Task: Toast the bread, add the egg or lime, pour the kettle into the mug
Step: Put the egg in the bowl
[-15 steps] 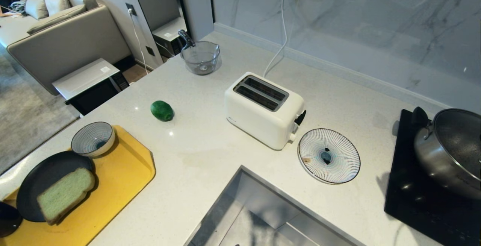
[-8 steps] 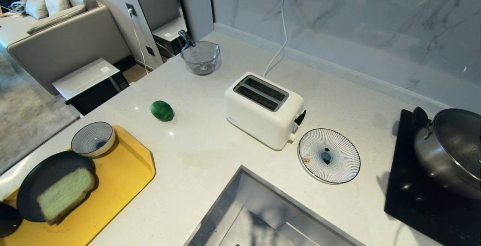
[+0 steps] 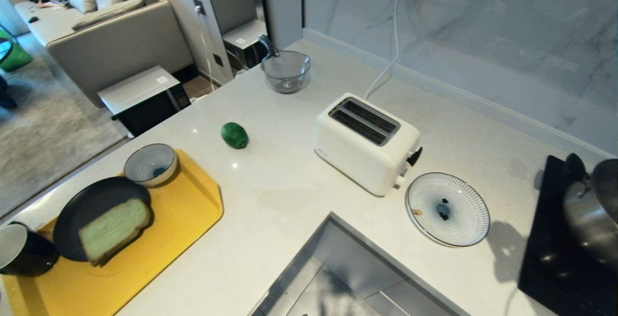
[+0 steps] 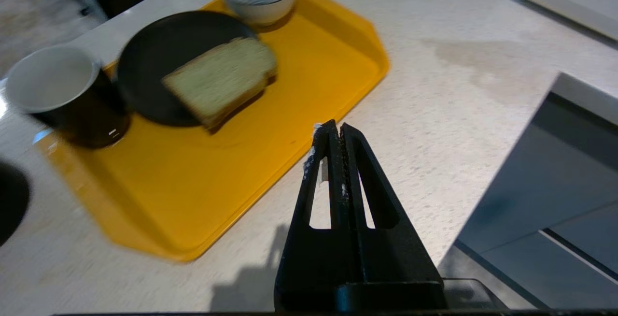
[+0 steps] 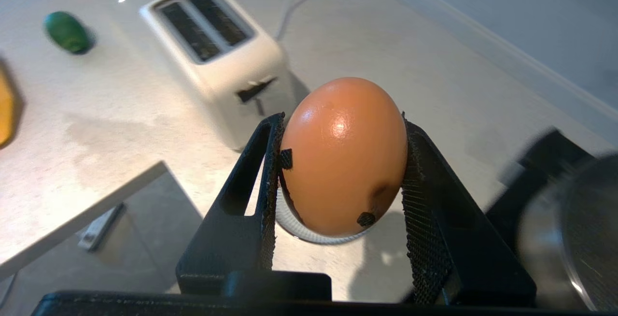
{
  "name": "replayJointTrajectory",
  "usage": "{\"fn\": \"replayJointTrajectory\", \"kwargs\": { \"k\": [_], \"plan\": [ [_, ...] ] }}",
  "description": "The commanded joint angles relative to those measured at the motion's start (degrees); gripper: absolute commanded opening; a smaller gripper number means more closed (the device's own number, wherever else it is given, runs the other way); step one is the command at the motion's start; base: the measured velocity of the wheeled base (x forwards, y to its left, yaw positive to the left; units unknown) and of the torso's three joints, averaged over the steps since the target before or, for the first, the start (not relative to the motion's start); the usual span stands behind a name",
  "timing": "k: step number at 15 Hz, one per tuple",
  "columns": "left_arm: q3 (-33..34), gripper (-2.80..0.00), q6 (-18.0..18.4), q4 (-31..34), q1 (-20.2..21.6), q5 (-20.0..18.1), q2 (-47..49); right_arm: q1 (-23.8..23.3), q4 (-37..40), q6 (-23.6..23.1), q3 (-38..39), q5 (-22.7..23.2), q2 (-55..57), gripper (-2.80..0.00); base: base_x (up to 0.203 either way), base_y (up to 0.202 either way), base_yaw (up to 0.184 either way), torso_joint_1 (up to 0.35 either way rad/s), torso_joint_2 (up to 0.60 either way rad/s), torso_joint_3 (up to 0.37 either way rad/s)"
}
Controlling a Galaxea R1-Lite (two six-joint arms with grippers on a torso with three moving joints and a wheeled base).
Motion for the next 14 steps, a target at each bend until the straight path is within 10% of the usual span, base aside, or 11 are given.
{"fn": "replayJointTrajectory", "kwargs": {
  "k": [1, 14],
  "plan": [
    [0.97, -2.8, 1.39, -0.04, 0.04, 0.02, -0.13, 0.0, -0.06, -0.02, 0.01, -0.04, 0.19, -2.8, 0.0, -0.011, 0.181, -0.002, 0.0, 0.004],
    [0.97, -2.8, -0.04, 0.09, 0.04, 0.02, -0.13, 0.0, -0.06, -0.1, -0.08, -0.04, 0.46, -2.8, 0.0, -0.009, 0.175, 0.003, 0.0, 0.002]
  ]
}}
